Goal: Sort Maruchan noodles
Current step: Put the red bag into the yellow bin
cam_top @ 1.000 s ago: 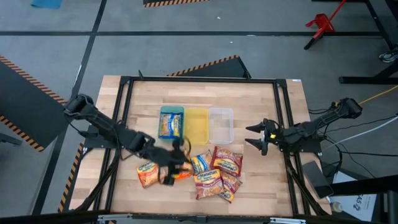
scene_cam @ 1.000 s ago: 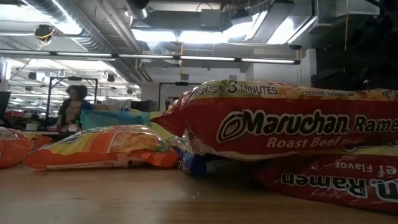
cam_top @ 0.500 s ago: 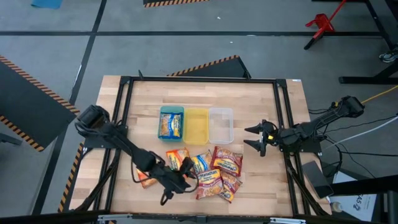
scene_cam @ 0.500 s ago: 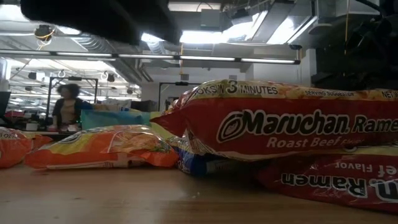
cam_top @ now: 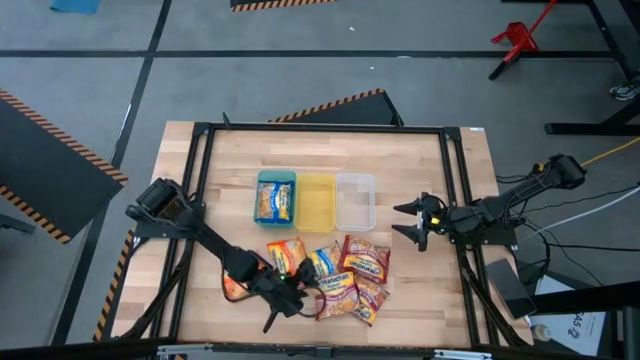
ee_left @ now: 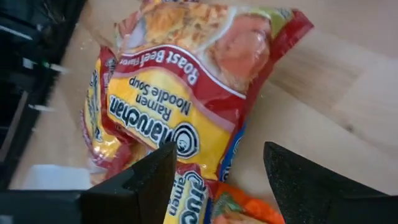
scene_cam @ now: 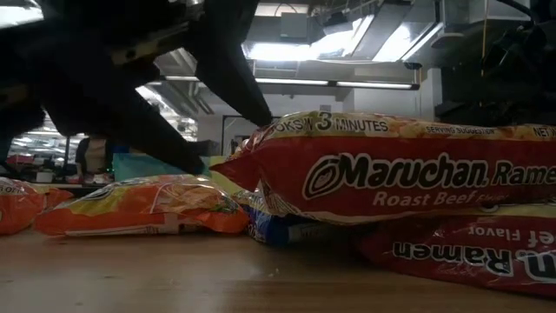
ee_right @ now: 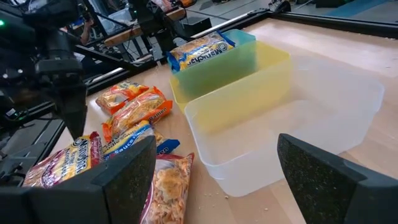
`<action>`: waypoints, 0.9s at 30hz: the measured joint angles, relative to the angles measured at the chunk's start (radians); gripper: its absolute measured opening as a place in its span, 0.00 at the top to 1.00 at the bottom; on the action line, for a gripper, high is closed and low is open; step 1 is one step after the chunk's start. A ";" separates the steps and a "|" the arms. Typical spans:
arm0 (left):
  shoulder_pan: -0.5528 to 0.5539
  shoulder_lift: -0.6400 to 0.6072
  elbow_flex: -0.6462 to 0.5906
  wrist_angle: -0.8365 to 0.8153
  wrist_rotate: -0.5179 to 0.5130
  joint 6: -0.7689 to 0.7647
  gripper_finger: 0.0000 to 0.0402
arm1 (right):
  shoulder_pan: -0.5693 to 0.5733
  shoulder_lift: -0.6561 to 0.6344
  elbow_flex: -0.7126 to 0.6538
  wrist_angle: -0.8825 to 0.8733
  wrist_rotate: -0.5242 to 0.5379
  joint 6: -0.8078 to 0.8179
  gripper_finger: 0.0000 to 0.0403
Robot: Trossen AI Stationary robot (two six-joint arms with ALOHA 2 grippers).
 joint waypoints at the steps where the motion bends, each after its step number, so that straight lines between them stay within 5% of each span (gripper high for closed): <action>1: -0.003 0.005 0.000 0.016 -0.015 0.015 0.41 | 0.000 0.000 0.000 0.000 0.000 0.000 0.20; 13: -0.022 0.094 0.000 0.113 -0.045 0.051 0.41 | 0.000 0.000 0.000 -0.006 0.000 0.000 0.20; 18: -0.031 0.118 0.000 0.164 -0.165 0.147 0.41 | 0.000 0.000 0.000 -0.008 0.000 0.000 0.20; 27: -0.037 0.118 0.000 0.185 -0.188 0.088 0.41 | 0.000 0.000 0.001 -0.008 0.014 0.000 0.20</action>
